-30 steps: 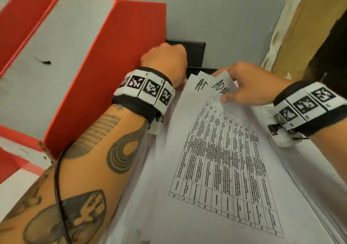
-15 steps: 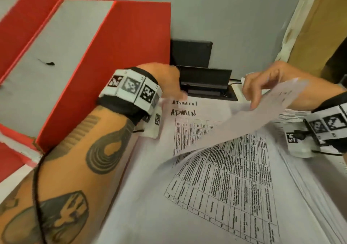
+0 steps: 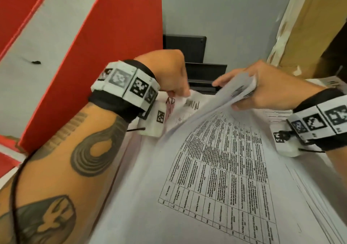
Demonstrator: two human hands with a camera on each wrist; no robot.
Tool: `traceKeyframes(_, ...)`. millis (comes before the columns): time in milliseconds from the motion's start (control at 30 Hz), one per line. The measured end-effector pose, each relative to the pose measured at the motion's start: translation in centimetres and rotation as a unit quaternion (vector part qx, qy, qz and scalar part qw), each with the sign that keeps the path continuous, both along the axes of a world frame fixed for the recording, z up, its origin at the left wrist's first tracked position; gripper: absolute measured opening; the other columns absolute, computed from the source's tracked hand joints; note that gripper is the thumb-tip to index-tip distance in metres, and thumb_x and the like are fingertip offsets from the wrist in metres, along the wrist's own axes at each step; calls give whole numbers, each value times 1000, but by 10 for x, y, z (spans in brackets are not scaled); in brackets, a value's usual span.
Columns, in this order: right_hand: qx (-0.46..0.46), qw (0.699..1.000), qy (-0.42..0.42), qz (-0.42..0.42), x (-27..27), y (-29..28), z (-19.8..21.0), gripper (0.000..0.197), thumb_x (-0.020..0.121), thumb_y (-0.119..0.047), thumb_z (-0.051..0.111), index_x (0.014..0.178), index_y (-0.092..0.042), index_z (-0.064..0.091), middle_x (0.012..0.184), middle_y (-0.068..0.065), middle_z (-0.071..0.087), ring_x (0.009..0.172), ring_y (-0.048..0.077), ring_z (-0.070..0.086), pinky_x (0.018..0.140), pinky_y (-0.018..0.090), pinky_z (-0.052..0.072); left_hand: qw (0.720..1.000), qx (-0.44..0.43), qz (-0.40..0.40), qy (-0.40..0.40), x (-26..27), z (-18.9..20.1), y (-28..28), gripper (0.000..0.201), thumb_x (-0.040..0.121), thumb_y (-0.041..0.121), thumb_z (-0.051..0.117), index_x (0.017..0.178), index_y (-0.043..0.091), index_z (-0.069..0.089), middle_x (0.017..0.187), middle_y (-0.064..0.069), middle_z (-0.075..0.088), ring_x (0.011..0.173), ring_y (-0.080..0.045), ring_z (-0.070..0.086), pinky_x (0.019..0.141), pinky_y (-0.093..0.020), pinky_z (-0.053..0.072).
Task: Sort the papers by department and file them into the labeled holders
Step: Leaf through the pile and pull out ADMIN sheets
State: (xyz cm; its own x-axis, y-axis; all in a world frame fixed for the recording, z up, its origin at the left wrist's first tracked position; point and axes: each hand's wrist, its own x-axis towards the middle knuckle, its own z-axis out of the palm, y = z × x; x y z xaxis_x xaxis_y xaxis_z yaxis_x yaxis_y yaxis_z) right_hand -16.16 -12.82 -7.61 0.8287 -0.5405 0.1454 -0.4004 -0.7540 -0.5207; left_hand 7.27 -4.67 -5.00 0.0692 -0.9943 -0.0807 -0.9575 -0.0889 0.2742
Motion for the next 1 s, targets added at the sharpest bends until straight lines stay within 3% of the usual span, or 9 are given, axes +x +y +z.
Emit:
traceKeyframes(133, -10, 999, -34, 16, 6, 1, -4, 65, 68, 7, 89, 78, -54, 69, 74, -30, 71, 70, -9, 67, 68, 11, 51, 939, 25, -180, 293, -7, 3, 13, 27, 105, 35, 57, 105, 22, 80, 103, -7, 80, 106, -33, 74, 104, -46, 53)
traceKeyframes(200, -4, 998, -65, 11, 1, -4, -1, 69, 63, 14, 89, 84, -48, 66, 72, -20, 70, 67, -2, 66, 66, 14, 50, 904, 46, -118, 408, -5, -7, 6, 49, 110, 46, 34, 121, 16, 71, 106, -14, 78, 103, -35, 74, 101, -48, 52)
traceKeyframes(233, 8, 997, -73, 14, -3, -7, 0, 65, 63, 16, 88, 91, -39, 68, 75, -13, 72, 69, 3, 67, 70, 22, 55, 920, 41, -78, 381, -3, -12, 0, 53, 109, 51, 31, 123, 16, 68, 104, -11, 79, 99, -29, 76, 96, -45, 54)
traceKeyframes(300, 22, 997, -64, 38, -8, -11, 1, 50, 63, 16, 87, 87, -26, 75, 77, -6, 74, 72, 12, 70, 71, 34, 59, 986, 28, -48, 157, 1, -24, -14, 49, 104, 58, 44, 122, 20, 70, 111, 1, 78, 99, -19, 74, 93, -41, 52)
traceKeyframes(400, 56, 994, -67, 69, -8, -10, 2, 43, 62, 7, 88, 62, -35, 77, 70, 8, 71, 67, 27, 66, 65, 37, 54, 985, 138, -18, -102, 6, -39, -25, 59, 86, 56, 74, 133, 24, 64, 128, 7, 67, 113, -20, 65, 98, -42, 52)
traceKeyframes(533, 53, 996, -52, 56, -8, -16, 0, 44, 62, 21, 84, 62, -22, 76, 77, 9, 74, 72, 24, 69, 69, 33, 56, 988, 78, 38, -131, 6, -40, -28, 62, 79, 40, 86, 132, 17, 64, 118, -2, 68, 103, -27, 67, 89, -45, 58)
traceKeyframes(733, 3, 999, -36, 23, -5, -9, 0, 58, 64, 5, 89, 69, -50, 74, 90, -1, 78, 83, 15, 74, 74, 33, 56, 990, -61, 109, -68, 5, -27, -23, 40, 85, 29, 81, 123, 20, 69, 116, -7, 66, 101, -33, 65, 91, -52, 57)
traceKeyframes(867, -31, 998, -45, 13, 3, 6, 2, 77, 69, 2, 89, 69, -71, 63, 118, -8, 74, 106, 4, 69, 87, 19, 52, 995, -92, 39, 10, -4, -1, -9, 22, 90, 37, 76, 104, 20, 79, 88, 4, 73, 83, -17, 66, 75, -31, 53)
traceKeyframes(1000, -41, 998, -45, -24, 3, 1, -3, 51, 67, -3, 91, 101, -40, 79, 99, -14, 79, 92, 3, 73, 84, 32, 60, 994, -106, -6, 3, -16, 18, 0, 30, 89, 50, 73, 93, 21, 80, 80, 8, 71, 75, -14, 63, 60, -27, 44)
